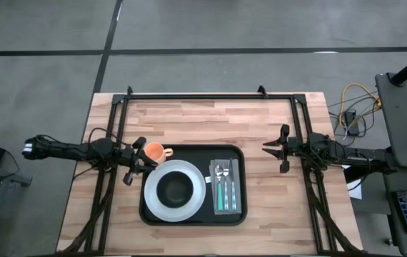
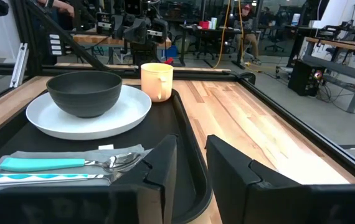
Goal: Set up tray
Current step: Return to Home Position
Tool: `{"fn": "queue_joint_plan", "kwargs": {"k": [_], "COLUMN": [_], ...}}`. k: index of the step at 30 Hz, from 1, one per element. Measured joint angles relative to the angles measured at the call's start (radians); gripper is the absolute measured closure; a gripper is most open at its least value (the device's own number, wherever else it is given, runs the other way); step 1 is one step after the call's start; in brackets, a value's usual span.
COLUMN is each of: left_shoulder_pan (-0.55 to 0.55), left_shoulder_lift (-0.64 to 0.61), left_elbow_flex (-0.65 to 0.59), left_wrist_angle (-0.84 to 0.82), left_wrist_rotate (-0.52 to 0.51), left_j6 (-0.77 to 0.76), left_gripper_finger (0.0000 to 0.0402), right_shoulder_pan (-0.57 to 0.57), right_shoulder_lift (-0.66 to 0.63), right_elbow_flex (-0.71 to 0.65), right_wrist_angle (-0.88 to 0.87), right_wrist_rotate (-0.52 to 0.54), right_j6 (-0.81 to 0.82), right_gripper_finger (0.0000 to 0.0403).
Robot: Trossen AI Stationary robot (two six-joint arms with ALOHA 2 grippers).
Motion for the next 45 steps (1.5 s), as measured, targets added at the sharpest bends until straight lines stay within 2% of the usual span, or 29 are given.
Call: {"fn": "queue_joint_plan", "kwargs": {"k": [8,23,36,45], "left_shoulder_pan": [0.0,0.0,0.0,0.0], "left_shoulder_lift": [0.0,0.0,0.0,0.0], "left_elbow_flex": [0.0,0.0,0.0,0.0], "left_wrist_angle": [0.0,0.0,0.0,0.0], "left_wrist_rotate": [0.0,0.0,0.0,0.0], "left_j6": [0.0,0.0,0.0,0.0], "left_gripper_finger": [0.0327,0.0327,0.0327,0.0327], "right_shoulder_pan": [0.0,0.0,0.0,0.0], "right_shoulder_lift": [0.0,0.0,0.0,0.0], "right_elbow_flex": [0.0,0.0,0.0,0.0], "right_wrist_angle": [0.0,0.0,0.0,0.0], "right_wrist_rotate": [0.0,0.0,0.0,0.0], "right_j6": [0.0,0.0,0.0,0.0], "right_gripper_finger": [0.0334,0.0316,0.0335,0.0322]}}
